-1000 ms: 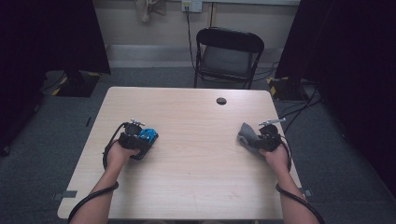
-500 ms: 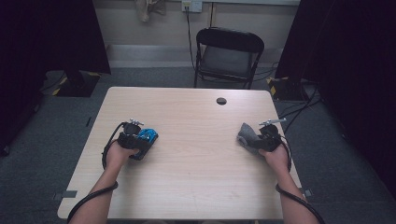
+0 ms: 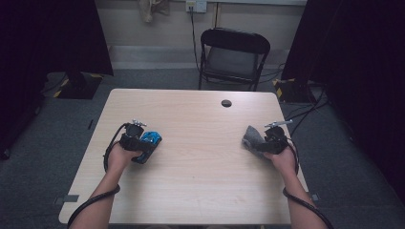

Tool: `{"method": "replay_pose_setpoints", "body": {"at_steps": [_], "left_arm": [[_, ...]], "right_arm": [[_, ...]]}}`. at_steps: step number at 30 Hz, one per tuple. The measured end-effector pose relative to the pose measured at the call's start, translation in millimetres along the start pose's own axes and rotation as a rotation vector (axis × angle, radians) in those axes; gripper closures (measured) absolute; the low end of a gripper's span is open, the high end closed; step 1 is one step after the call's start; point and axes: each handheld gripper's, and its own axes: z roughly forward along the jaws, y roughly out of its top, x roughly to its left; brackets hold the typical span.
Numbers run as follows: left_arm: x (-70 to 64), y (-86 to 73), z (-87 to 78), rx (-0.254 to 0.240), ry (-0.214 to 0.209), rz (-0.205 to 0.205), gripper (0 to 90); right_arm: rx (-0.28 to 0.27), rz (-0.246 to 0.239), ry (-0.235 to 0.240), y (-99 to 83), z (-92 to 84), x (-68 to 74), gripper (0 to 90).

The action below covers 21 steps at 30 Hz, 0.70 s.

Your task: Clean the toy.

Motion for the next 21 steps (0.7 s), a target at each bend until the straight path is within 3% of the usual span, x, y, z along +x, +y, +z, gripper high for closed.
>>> {"method": "replay_pose_setpoints", "body": {"at_steps": [5,11,21], "left_arm": [[-3.5,2.9,-4.6,-0.011,-0.005,0.016,18.3],[-7.2,6.5,-11.9,-0.035,-0.024,0.022,16.0],[-18.7,4.6,-15.3,-0.044,-0.061,0.034,15.2]], "right_arm": [[-0.019,0.0,0.005,3.8,-6.1,1.1,23.2],[-0.036,-0.034,0.014,9.9,-13.1,5.6,16.9],[-0.079,-0.101,0.068,21.7,-22.7,26.7,14.7]]}}
